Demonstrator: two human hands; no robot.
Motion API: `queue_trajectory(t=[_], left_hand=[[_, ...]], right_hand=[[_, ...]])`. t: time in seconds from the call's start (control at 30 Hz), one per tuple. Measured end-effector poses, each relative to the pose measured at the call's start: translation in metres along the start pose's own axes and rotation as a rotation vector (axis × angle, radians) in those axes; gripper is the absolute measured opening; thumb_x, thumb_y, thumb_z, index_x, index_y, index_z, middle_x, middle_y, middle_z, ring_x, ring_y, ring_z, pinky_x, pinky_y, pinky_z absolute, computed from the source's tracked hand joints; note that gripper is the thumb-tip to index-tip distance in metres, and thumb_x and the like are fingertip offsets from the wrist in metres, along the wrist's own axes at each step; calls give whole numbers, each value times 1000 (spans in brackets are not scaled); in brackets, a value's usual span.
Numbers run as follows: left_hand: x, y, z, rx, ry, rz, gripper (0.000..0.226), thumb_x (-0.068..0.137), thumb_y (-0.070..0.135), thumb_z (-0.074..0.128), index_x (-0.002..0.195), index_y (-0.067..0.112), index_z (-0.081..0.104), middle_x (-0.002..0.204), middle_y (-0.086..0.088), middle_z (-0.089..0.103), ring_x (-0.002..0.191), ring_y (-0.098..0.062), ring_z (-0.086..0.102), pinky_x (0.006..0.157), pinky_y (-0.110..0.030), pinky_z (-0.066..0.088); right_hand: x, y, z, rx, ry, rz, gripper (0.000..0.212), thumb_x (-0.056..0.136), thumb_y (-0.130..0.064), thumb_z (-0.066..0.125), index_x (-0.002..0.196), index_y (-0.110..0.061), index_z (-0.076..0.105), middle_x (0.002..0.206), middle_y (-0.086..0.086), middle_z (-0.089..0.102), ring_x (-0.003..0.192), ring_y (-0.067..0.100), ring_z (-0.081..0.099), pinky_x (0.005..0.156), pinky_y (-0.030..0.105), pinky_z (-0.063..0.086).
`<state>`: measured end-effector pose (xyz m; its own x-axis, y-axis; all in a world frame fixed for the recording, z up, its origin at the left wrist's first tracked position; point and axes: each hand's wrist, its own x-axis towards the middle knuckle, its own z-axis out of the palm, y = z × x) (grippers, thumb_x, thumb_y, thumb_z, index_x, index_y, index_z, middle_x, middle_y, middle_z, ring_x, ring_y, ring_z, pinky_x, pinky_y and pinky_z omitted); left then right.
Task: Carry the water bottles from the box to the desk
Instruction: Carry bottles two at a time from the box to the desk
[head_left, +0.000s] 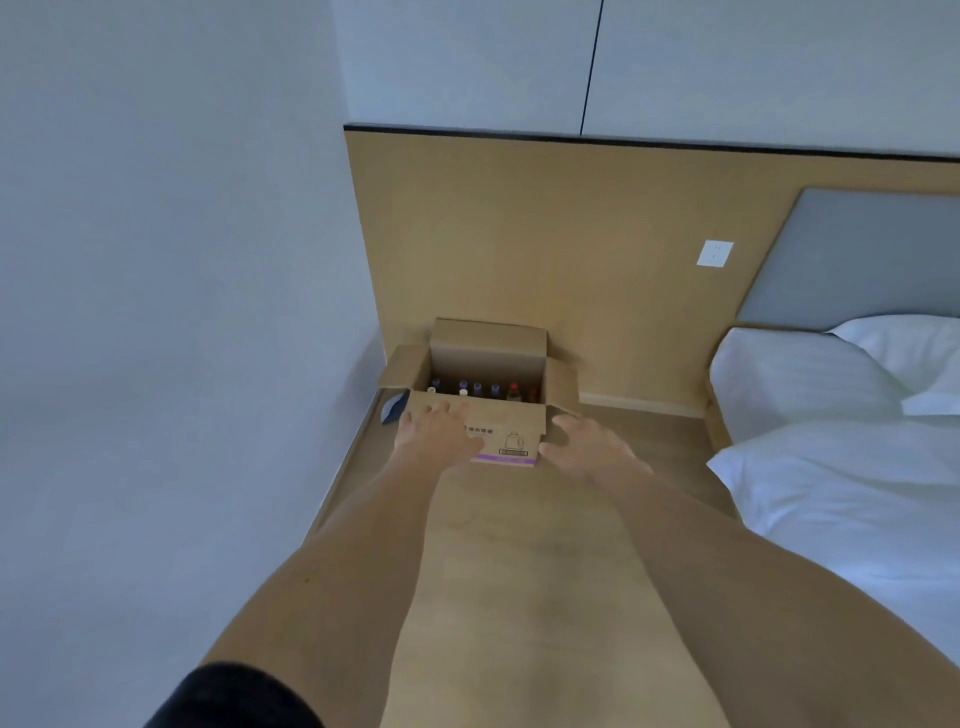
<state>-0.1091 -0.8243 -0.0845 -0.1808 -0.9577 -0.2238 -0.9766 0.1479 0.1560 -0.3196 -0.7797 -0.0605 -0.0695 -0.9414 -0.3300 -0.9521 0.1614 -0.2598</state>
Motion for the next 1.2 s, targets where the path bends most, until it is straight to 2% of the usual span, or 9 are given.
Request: queue_trajectory(t=[0.13,0.37,0.6,0.8,1.07,1.2], left_hand=[[74,-8,-2,-30,-20,0,59,92,49,48,147,27,41,148,-5,47,138,-32,39,113,-50,29],[219,-25,-14,-17,-50,-12,64,93,47,47,154,33,31,150,-2,44,139,-30,38,111,-47,30],[360,-33,-39,-43,-66,-72,64,95,54,46,154,33,32,152,-1,43,140,-29,37,112,-46,29],[448,-45,-43,-73,-113,-70,65,97,56,44,156,30,29,152,-3,44,139,-30,39,112,-48,33],[575,-78,-40,-79,-190,7,65,98,55,43,156,30,29,156,-8,39,142,-33,37,114,-51,29],[644,-97,-37,-62,-243,76,65,98,56,43,155,27,30,153,-10,43,140,-35,39,112,-52,33]], right_hand=[[71,-6,-9,51,-20,22,52,97,-39,48,147,-24,39,146,11,45,132,35,46,105,47,43],[229,-3,-25,140,-6,0,62,96,-47,47,154,-30,30,149,6,44,132,31,45,100,43,43],[383,-6,-63,125,-65,9,58,96,-45,46,151,-30,34,146,6,47,130,32,47,101,42,44],[477,-15,-75,85,-131,-1,60,97,-48,44,153,-30,31,145,7,48,127,32,49,101,44,47],[593,-24,-72,119,-151,109,62,96,-51,48,152,-31,33,149,5,46,132,31,47,105,44,44],[651,-41,-65,87,-159,152,61,96,-52,47,152,-30,34,148,6,47,132,31,46,106,43,41]])
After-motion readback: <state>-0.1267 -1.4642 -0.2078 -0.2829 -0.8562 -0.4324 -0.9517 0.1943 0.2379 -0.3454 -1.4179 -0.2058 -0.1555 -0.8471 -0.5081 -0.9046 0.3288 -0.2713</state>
